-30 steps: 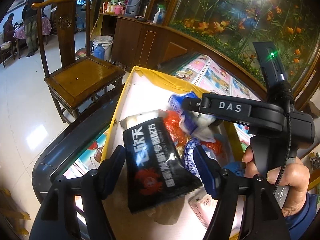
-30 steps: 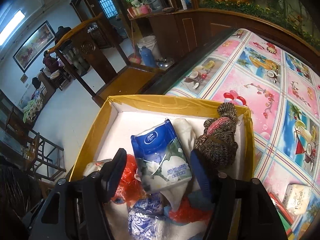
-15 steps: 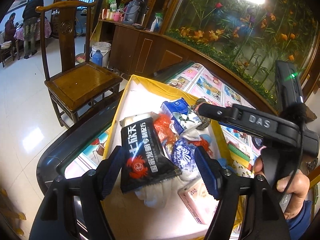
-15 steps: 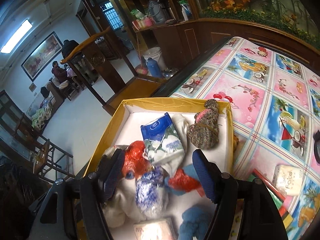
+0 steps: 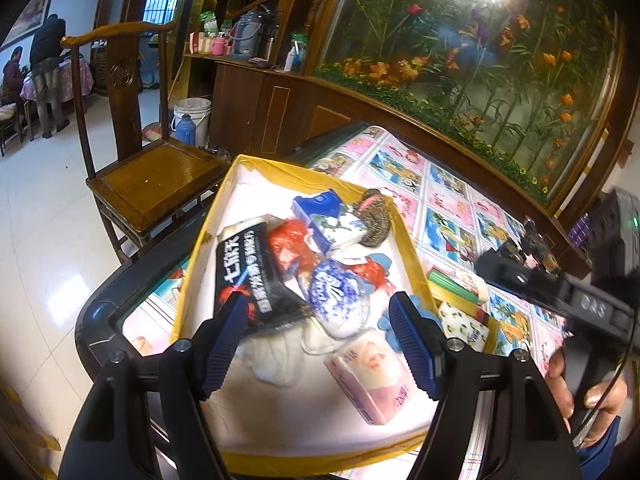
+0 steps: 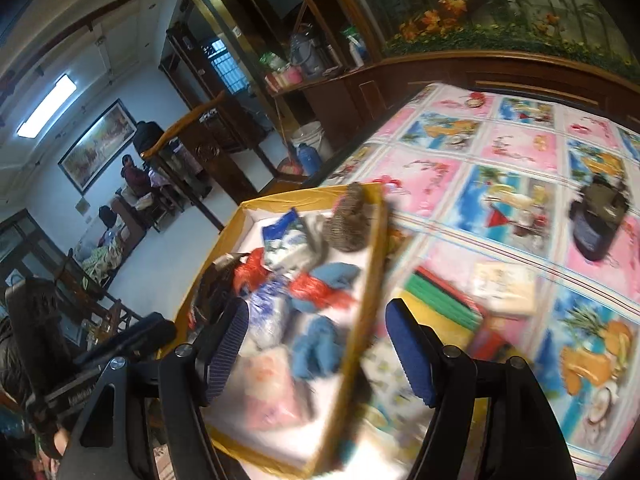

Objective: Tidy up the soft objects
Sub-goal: 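Move both tools back over the table toward the remaining packs, then grasp striped sponge pack with right tool while left tool grasps lemon-print tissue pack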

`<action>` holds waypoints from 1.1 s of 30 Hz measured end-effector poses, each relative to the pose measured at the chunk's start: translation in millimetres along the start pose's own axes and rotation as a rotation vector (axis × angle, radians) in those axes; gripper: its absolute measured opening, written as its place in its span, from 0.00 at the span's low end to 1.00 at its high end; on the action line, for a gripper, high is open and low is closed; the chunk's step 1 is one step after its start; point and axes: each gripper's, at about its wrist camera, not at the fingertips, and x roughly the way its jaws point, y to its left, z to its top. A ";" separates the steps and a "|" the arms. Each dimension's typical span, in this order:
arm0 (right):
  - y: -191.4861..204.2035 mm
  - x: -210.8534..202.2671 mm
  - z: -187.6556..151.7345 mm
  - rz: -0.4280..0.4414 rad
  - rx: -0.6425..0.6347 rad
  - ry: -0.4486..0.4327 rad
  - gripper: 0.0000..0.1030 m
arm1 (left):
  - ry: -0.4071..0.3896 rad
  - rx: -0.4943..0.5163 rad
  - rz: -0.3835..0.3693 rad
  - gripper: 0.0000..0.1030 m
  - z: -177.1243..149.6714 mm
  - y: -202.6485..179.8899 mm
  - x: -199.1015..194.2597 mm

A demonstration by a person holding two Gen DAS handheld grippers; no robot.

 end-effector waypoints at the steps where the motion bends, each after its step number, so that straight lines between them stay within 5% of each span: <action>1: -9.9 -11.0 -5.5 -0.013 0.006 -0.018 0.75 | 0.002 0.008 -0.003 0.70 -2.1 -3.9 -1.3; 7: -76.2 -58.7 -32.1 -0.089 0.092 -0.088 0.78 | 0.027 0.087 -0.064 0.70 -12.2 -43.0 2.1; 14: -133.8 -94.6 -38.4 -0.014 0.314 -0.163 0.79 | 0.101 0.231 -0.155 0.70 -24.4 -112.0 30.0; 22: -140.3 -101.3 -38.2 0.002 0.349 -0.178 0.79 | 0.207 0.291 -0.170 0.70 -8.8 -173.7 92.8; 33: -137.5 -106.9 -38.8 0.012 0.347 -0.199 0.80 | 0.326 0.365 -0.088 0.71 -39.8 -200.3 137.5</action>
